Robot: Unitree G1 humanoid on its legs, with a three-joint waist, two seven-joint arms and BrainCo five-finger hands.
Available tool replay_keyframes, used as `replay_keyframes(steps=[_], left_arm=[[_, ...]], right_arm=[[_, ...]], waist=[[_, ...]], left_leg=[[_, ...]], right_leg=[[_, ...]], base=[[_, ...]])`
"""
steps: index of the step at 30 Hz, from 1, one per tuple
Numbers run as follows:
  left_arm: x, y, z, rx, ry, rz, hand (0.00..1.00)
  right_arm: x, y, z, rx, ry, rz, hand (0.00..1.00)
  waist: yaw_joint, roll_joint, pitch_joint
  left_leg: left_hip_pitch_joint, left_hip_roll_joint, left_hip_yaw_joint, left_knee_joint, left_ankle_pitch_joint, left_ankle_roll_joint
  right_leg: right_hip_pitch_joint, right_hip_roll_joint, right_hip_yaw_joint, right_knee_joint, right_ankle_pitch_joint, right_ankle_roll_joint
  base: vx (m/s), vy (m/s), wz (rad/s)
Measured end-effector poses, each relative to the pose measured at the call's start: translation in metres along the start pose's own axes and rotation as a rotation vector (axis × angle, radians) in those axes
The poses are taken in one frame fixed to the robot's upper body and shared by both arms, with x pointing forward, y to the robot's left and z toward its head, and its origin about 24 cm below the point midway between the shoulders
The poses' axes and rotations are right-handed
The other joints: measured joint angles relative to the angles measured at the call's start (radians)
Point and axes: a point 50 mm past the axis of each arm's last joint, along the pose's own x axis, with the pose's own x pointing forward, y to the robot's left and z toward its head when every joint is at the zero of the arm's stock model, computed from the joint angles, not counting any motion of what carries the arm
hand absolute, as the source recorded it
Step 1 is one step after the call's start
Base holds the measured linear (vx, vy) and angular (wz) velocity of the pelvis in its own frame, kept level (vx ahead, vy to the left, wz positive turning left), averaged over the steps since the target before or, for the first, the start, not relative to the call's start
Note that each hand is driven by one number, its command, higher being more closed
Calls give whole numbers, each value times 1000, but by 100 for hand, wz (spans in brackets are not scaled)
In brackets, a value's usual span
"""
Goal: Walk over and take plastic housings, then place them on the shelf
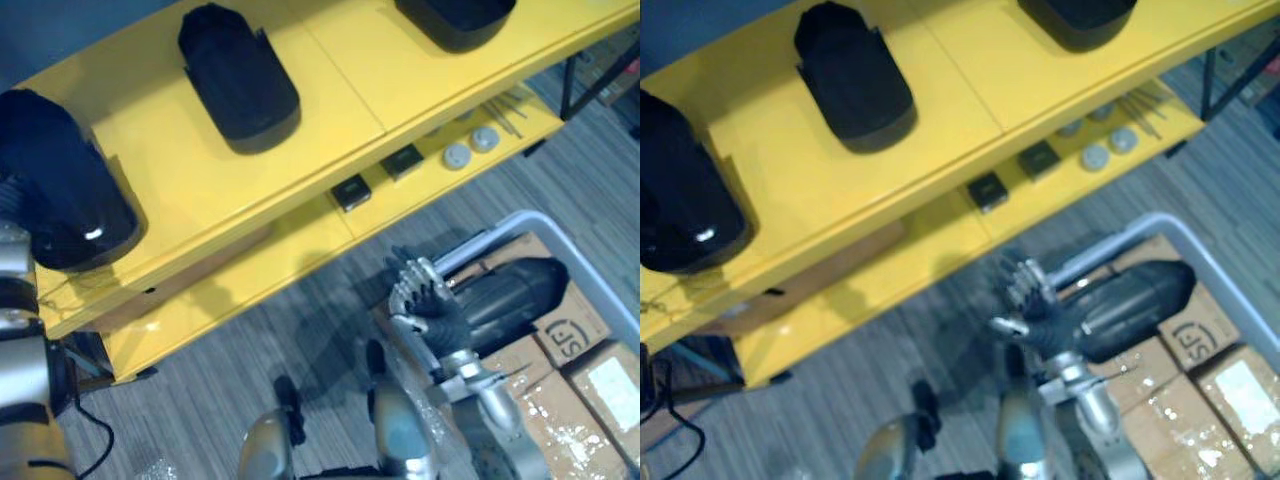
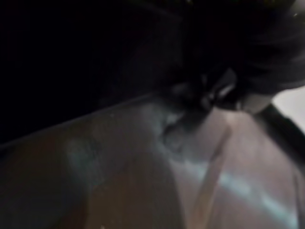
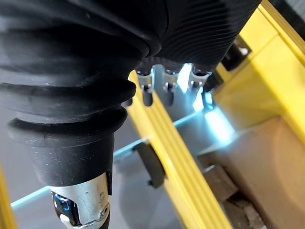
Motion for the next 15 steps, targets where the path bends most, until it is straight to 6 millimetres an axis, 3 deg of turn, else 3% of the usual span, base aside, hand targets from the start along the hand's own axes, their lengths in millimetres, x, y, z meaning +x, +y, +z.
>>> replay_keyframes(steps=[9,10,15], left_arm=[[-1,1,19,-43,-59,38,100],[-1,1,21,-46,-62,38,0],[-1,1,22,-41,-65,45,0]], right_arm=[[1,-7,6,-4,-29,-21,0],[1,-7,6,1,-29,-21,0],[1,-9,7,-4,-34,-26,0]], waist=[[-9,-4,29],[-10,-5,29],[-18,-6,29]], left_leg=[[-30,-1,18,33,-12,8],[-30,-1,18,33,-12,8],[-30,-1,21,34,-12,8]], right_leg=[[-43,-5,23,44,-10,6],[-44,-5,23,46,-10,6],[-48,-5,26,49,-10,6]], base=[[-40,2,-4],[0,0,0],[2,-1,-1]])
